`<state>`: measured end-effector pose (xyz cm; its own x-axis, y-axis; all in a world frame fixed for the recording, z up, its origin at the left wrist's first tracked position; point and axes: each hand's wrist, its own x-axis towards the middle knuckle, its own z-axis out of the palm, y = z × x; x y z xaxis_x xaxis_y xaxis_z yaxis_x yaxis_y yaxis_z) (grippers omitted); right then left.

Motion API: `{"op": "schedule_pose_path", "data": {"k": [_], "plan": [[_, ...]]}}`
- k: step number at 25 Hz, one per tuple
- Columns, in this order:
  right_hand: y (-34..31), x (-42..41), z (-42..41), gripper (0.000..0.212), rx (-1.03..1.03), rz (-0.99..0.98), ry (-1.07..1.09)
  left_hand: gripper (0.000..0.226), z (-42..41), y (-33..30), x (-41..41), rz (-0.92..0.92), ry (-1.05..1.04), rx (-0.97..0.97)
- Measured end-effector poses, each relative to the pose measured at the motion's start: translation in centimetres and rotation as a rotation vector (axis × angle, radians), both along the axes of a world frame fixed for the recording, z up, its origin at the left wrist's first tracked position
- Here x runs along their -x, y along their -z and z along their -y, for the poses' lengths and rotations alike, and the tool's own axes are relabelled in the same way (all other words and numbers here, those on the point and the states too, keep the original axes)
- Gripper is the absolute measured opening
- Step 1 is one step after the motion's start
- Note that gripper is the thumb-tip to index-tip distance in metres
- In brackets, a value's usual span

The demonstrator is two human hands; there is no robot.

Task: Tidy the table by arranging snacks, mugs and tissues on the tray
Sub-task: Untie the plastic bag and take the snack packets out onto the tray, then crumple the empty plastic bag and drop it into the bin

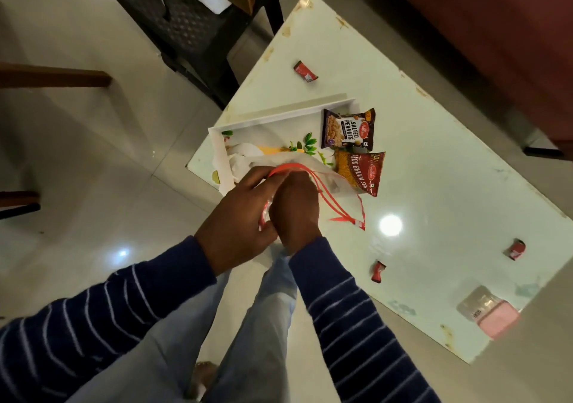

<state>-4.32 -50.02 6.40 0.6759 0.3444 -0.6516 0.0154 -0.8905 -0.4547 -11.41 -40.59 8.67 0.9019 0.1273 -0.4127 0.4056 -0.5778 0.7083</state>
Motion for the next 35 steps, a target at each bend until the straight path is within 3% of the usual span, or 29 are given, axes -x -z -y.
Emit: {"op": "schedule_pose_path", "data": {"k": [2,5,8,10,13,17,21,26,30,32,35], "plan": [[-3.0,-0.5,0.3,0.034,0.023,0.109,-0.225,0.082,-0.7,0.1,-0.2,0.020,-0.007,-0.036],[-7.6,-0.7,2.5,0.037,-0.018,0.173,-0.254,0.086,-2.4,0.2,-0.4,0.032,-0.042,-0.060],[-12.3,-2.4,5.5,0.022,-0.211,0.663,0.031,0.081,-4.3,0.8,-0.5,0.049,-0.088,-0.099],[-13.6,-5.0,8.0,0.019,-0.292,0.785,0.176,0.075,-5.0,1.2,-0.1,0.028,-0.104,-0.110],[-11.0,-10.1,10.2,0.023,-0.208,0.694,0.279,0.069,-5.3,1.0,0.5,0.092,0.025,-0.087],[0.2,-14.7,10.6,0.022,-0.074,0.396,0.089,0.099,-5.2,0.5,1.3,0.097,0.353,-0.114],[10.6,-16.0,10.0,0.021,-0.016,0.203,-0.083,0.084,-4.9,0.3,1.7,0.150,0.423,-0.227],[16.1,-16.5,8.3,0.025,0.042,0.093,-0.102,0.067,-5.6,0.7,1.0,0.250,0.448,-0.259],[13.6,-15.3,7.2,0.030,0.125,0.283,-0.055,0.041,-5.7,0.9,0.1,0.220,0.447,-0.207],[9.5,-14.1,7.1,0.028,-0.061,0.378,0.076,0.034,-5.8,0.4,-0.7,0.198,0.495,-0.211],[0.0,-11.7,7.3,0.037,-0.319,0.135,0.310,0.026,-6.1,-2.7,-3.0,0.172,0.539,-0.305]]}}
